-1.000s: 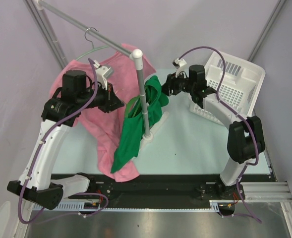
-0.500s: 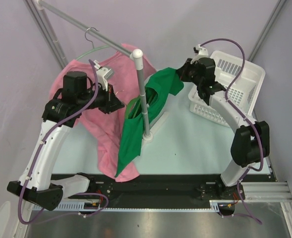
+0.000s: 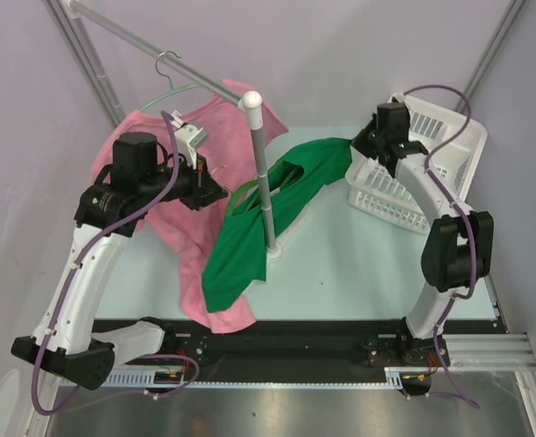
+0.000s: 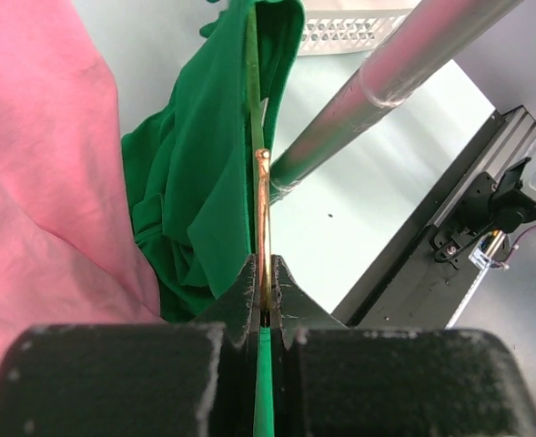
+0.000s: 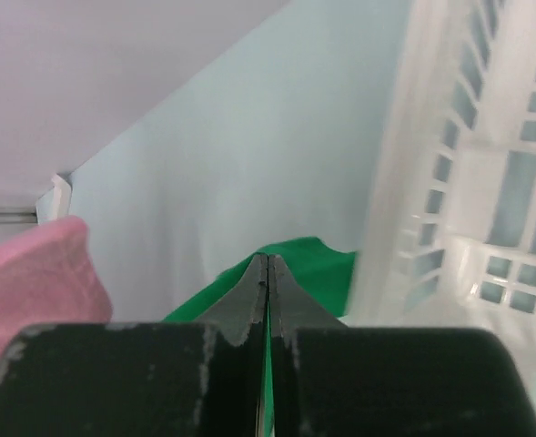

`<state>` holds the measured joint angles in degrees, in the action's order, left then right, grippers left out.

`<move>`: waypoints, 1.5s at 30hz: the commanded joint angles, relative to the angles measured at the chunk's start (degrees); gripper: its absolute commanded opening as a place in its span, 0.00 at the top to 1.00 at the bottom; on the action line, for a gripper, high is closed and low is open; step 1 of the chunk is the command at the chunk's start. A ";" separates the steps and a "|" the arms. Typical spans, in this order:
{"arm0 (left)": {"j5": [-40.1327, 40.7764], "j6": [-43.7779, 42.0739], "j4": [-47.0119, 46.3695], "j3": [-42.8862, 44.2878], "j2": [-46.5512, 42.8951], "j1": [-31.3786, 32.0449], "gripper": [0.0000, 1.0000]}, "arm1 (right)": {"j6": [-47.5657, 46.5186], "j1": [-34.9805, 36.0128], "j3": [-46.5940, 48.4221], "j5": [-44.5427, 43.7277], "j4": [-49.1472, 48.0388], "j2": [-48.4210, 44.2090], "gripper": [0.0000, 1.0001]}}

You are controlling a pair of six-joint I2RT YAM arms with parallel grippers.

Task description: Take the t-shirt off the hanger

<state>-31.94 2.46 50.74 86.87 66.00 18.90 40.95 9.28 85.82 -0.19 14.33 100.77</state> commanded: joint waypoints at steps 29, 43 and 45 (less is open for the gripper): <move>-0.66 -1.76 1.38 2.60 -3.24 0.26 1.00 | -34.68 0.02 -7.95 43.95 -23.30 -11.13 0.14; -2.24 -1.67 1.29 2.17 -2.98 0.26 1.00 | -57.38 12.43 -5.49 34.20 -17.84 -6.03 0.16; -2.77 -1.67 1.29 1.99 -2.72 0.26 1.00 | -57.30 12.96 -4.71 33.06 -18.46 -5.33 0.26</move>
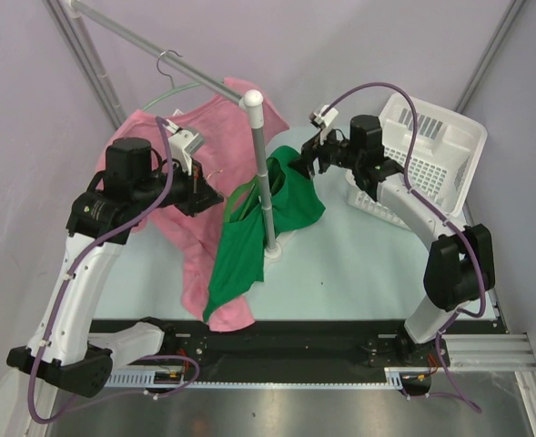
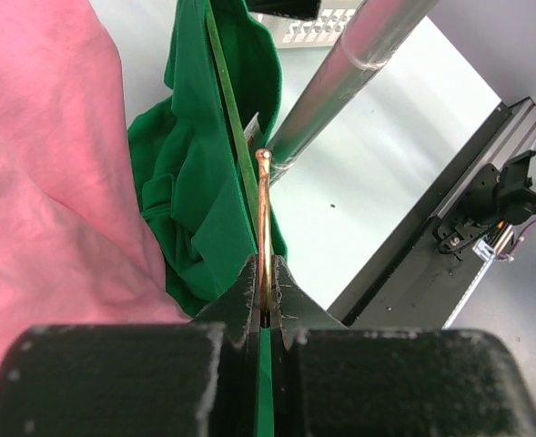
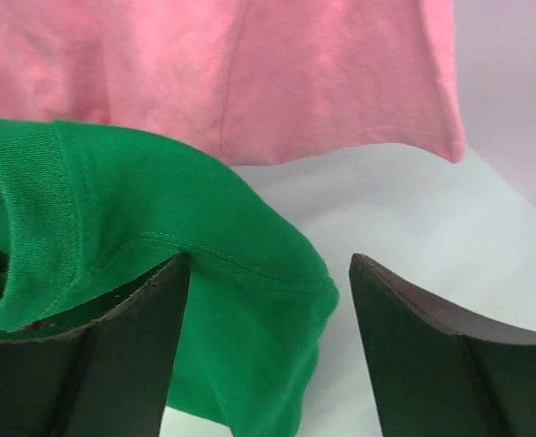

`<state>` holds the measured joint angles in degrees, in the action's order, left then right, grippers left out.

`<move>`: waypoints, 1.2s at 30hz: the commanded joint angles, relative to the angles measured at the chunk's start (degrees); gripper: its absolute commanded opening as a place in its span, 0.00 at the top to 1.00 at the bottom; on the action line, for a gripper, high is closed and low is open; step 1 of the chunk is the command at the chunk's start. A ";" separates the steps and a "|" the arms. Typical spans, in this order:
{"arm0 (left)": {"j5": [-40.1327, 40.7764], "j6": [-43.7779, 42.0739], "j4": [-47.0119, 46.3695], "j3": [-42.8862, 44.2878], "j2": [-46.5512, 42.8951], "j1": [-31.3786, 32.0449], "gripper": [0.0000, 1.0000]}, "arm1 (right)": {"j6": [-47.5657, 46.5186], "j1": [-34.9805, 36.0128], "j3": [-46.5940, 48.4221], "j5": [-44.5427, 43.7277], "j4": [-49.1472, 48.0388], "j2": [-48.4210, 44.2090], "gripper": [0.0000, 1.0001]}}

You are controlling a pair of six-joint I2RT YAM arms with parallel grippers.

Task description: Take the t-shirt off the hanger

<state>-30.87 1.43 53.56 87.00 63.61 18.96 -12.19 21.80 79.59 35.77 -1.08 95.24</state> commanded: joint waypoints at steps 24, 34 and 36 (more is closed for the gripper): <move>-5.25 -0.64 -1.70 -0.25 -1.04 0.20 1.00 | 4.71 4.65 3.20 -11.93 -13.59 0.75 1.00; -8.41 -0.38 -1.79 -2.19 -0.07 0.55 1.00 | 27.72 6.15 19.69 -40.06 0.31 4.75 1.00; -9.11 -0.38 -2.06 -2.10 -0.68 0.55 1.00 | 32.11 4.84 29.33 -43.83 12.17 8.45 1.00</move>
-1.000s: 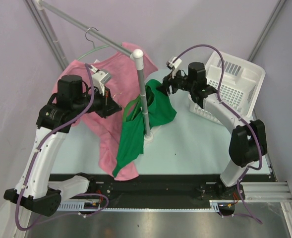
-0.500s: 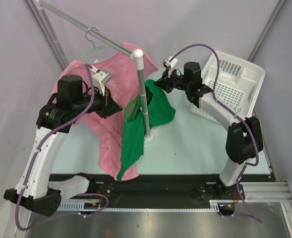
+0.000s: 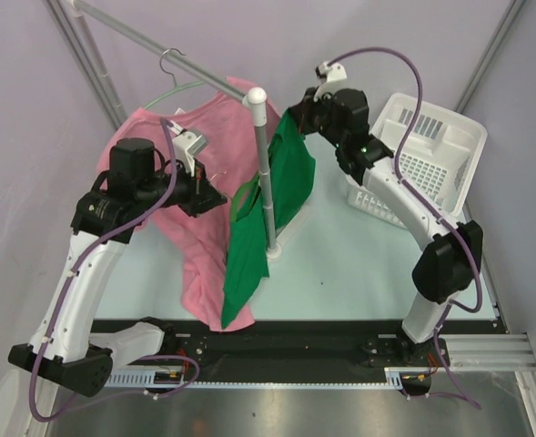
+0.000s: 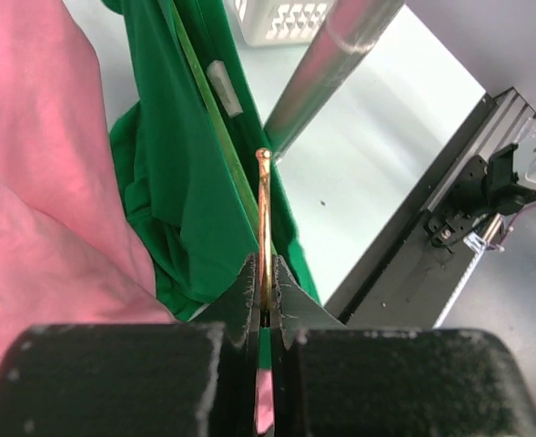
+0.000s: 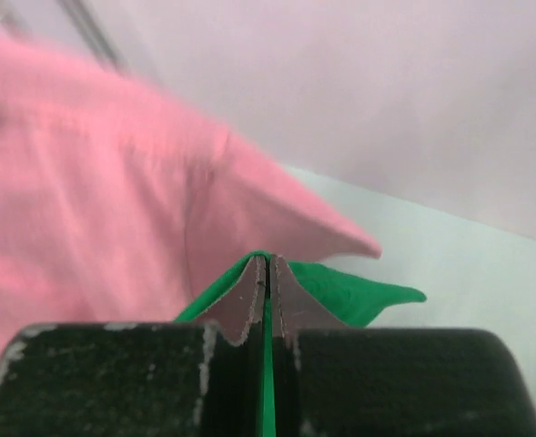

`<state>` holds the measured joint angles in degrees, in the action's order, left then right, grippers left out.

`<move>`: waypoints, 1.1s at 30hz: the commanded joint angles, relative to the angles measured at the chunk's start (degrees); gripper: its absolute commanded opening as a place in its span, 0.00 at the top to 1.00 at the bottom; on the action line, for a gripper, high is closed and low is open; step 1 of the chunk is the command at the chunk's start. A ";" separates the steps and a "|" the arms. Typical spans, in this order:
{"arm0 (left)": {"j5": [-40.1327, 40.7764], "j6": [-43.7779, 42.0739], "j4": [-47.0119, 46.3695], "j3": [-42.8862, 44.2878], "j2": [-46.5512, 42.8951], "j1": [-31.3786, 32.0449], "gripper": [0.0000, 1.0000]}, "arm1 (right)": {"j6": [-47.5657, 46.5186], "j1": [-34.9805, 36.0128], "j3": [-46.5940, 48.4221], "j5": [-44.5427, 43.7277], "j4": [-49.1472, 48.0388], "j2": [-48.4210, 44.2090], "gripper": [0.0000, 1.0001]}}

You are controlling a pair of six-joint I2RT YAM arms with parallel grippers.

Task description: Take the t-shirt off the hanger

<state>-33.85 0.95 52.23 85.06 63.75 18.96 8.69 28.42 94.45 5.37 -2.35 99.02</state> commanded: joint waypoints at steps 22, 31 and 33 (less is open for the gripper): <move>-3.16 -0.16 -3.36 1.25 -4.68 0.81 1.00 | 3.44 -9.71 2.96 5.44 22.41 4.82 1.00; -2.89 2.74 -8.19 3.71 -0.21 0.81 1.00 | 13.98 -8.39 -13.76 4.66 15.27 -12.61 0.30; -2.81 2.83 -9.07 3.89 0.76 0.81 0.99 | 16.26 -8.30 -14.91 4.56 13.26 -16.57 0.26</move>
<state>-33.69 1.50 47.64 86.06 63.02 19.00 19.49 20.99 80.71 11.51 18.02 91.33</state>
